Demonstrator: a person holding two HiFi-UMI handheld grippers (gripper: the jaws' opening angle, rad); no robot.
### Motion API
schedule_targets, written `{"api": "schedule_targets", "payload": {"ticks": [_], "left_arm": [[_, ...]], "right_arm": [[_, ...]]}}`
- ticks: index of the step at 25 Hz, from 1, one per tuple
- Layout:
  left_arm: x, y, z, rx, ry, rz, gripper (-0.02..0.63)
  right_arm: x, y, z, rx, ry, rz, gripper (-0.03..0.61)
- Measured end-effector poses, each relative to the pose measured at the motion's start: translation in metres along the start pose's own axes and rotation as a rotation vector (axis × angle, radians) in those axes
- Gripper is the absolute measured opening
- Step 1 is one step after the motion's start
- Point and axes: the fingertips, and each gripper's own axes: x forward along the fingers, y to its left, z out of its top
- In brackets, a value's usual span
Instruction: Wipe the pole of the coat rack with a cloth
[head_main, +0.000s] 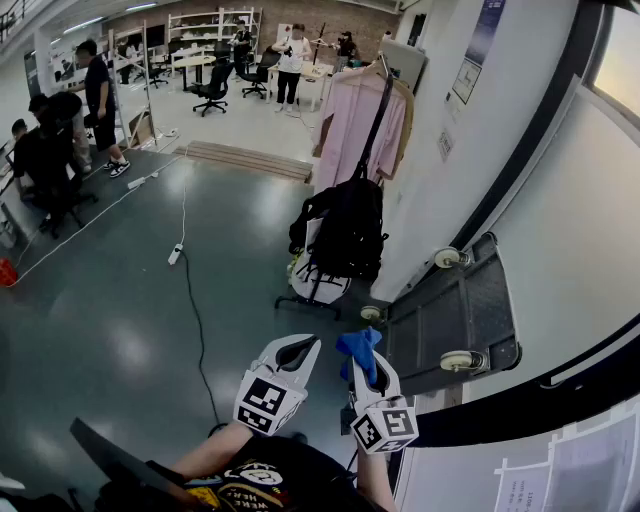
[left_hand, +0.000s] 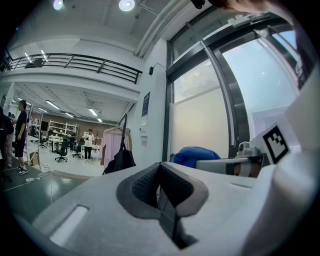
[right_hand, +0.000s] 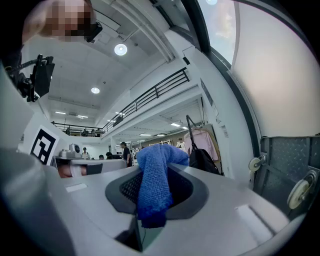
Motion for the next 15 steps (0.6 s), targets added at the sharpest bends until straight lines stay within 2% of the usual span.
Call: {"api": "schedule_targets", "payload": {"ticks": [15], "left_arm": [[0.018, -0.015, -0.001, -0.013, 0.0, 0.001, 0.005]], "right_arm": [[-0.009, -0.028, -0.002, 0.033, 0.007, -0.016, 0.083]]}}
